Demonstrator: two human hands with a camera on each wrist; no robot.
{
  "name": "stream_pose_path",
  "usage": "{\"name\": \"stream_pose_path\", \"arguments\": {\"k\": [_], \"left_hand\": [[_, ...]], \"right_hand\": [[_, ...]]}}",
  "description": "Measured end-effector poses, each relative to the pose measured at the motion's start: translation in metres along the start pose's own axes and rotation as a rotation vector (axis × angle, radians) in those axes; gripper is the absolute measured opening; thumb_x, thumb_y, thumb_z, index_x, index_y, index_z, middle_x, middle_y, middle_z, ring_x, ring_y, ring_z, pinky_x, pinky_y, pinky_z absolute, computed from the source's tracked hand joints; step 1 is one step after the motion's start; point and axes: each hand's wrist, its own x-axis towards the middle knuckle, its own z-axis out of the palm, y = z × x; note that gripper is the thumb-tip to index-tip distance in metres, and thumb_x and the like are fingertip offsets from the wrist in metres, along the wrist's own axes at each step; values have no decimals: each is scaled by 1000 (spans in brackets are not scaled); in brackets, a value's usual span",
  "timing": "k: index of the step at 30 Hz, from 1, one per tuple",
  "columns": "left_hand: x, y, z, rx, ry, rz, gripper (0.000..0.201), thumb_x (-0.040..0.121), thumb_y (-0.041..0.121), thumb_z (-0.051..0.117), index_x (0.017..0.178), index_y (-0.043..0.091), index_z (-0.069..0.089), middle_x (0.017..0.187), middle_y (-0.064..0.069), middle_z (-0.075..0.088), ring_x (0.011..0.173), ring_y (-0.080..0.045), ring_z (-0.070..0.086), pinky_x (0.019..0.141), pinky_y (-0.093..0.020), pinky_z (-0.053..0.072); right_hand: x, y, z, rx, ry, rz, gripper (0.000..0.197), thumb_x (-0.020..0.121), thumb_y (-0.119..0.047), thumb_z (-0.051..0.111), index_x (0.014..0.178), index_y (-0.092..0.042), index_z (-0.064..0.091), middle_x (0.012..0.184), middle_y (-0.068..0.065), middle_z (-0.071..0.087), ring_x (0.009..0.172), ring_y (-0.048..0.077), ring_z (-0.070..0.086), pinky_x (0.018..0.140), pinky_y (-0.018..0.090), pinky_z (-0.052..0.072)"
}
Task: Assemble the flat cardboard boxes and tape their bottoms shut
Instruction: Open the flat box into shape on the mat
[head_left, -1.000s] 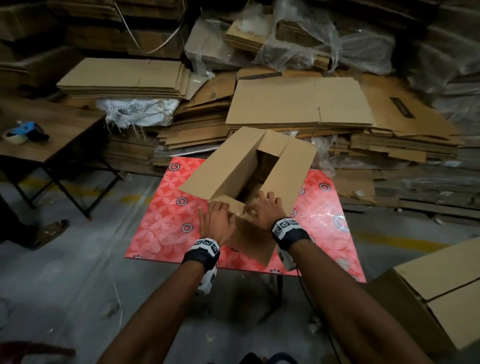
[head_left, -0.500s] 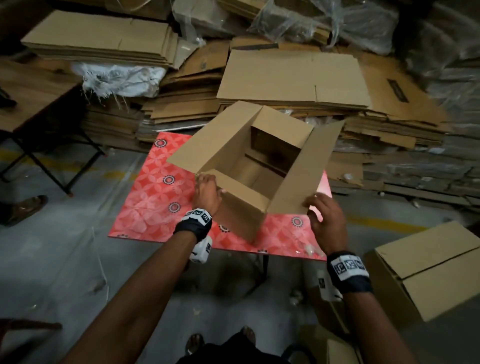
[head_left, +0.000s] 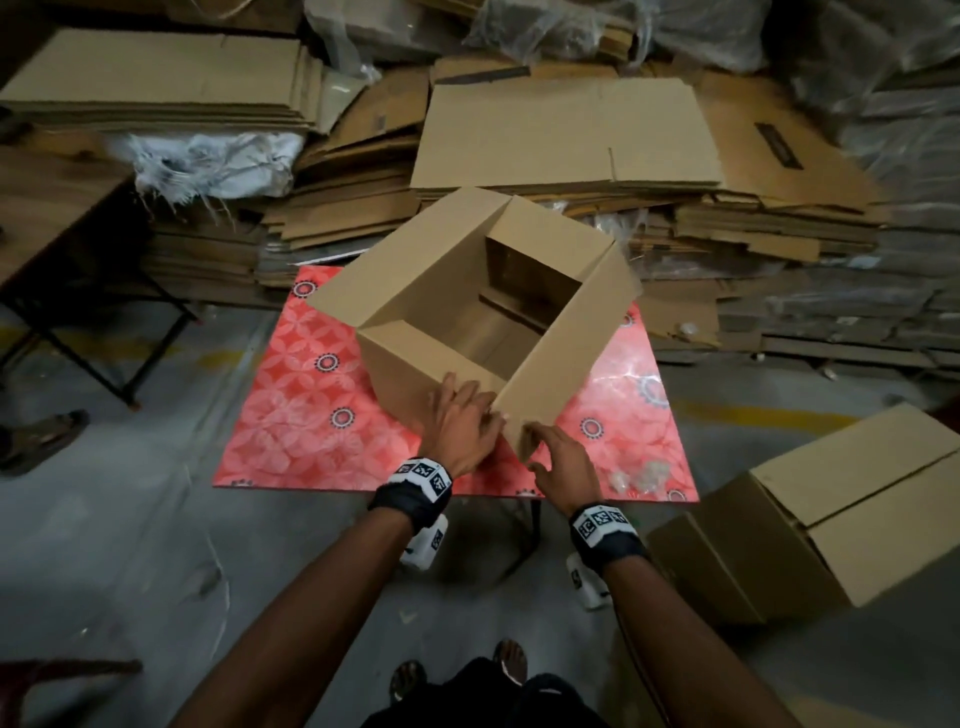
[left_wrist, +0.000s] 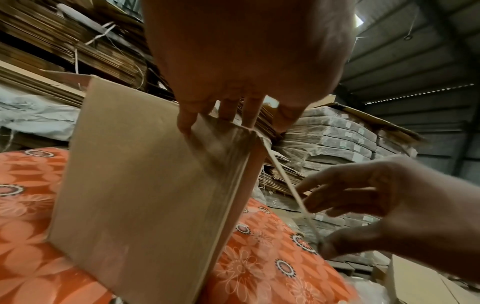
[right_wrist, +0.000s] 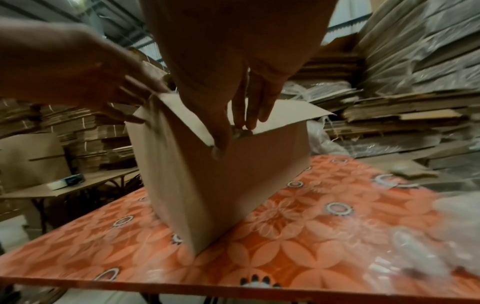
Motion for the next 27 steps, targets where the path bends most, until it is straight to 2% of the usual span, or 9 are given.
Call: {"name": "stream_pose_path", "arguments": {"k": [3, 6, 8, 12, 15, 18, 21, 25, 27], "left_hand": [[-8, -4, -8, 84, 17, -8, 38, 102, 35, 47, 137, 29, 60, 151, 4, 49, 154, -29, 18, 115, -73, 21], [-10, -12, -17, 77, 21, -29, 37, 102, 34, 47, 136, 31, 62, 151, 10, 51, 155, -24, 18, 116, -75, 16], [-11, -21, -22, 79, 21, -11, 37, 102, 34, 48, 136, 31, 63, 149, 12, 53, 155, -25, 18, 115, -75, 12], [-9, -58, -44, 232, -20, 132, 50, 100, 39, 36, 138, 24, 64, 147, 7, 57, 155, -23, 22, 117, -74, 5], [-2, -92, -69, 269, -72, 216, 60, 92, 38, 31, 138, 17, 65, 147, 0, 58, 155, -28, 23, 118, -73, 6], [12, -113, -99, 401, -140, 124, 59, 84, 29, 47, 140, 19, 62, 151, -2, 53, 155, -28, 21, 122, -63, 9], [24, -109, -108, 516, -167, -20, 53, 84, 25, 60, 137, 23, 63, 142, -2, 58, 153, -27, 23, 120, -50, 18], [30, -79, -94, 272, -119, -143, 61, 79, 19, 60, 140, 12, 56, 142, -15, 57, 148, -32, 35, 117, -41, 30], [30, -66, -79, 238, -65, -138, 57, 77, 27, 49, 130, 8, 56, 128, -19, 62, 130, -37, 52, 106, -43, 40]], "right_hand": [[10, -7, 10, 37, -10, -4, 59, 78, -6, 69, 135, -21, 62, 129, 4, 69, 118, 27, 66, 100, 40, 53], [17, -16, 7, 29, -3, -38, 49, 83, -8, 61, 129, -27, 67, 122, 0, 72, 110, 26, 69, 93, 40, 56], [23, -24, 0, 12, 52, -76, 49, 86, -4, 60, 129, -25, 68, 126, 1, 70, 109, 27, 68, 92, 37, 55], [48, -33, -16, -15, 193, -153, 56, 89, -3, 60, 142, -19, 57, 139, 5, 57, 113, 30, 62, 90, 40, 54], [75, -37, -26, -177, 193, -169, 62, 91, -10, 62, 150, -27, 48, 154, 3, 46, 129, 28, 53, 94, 47, 50], [105, -44, -29, -408, 55, -158, 62, 96, -25, 60, 153, -35, 39, 162, -2, 35, 146, 27, 35, 106, 60, 37], [129, -55, -25, -479, -42, -154, 52, 97, -28, 56, 148, -32, 46, 160, -4, 40, 149, 27, 31, 111, 59, 30], [137, -62, -8, -325, -126, -148, 44, 93, -28, 57, 137, -30, 59, 153, 2, 50, 135, 28, 52, 104, 46, 46], [135, -57, 3, -265, -131, -141, 48, 92, -27, 57, 141, -31, 58, 156, 2, 47, 129, 29, 59, 100, 45, 53]]}}
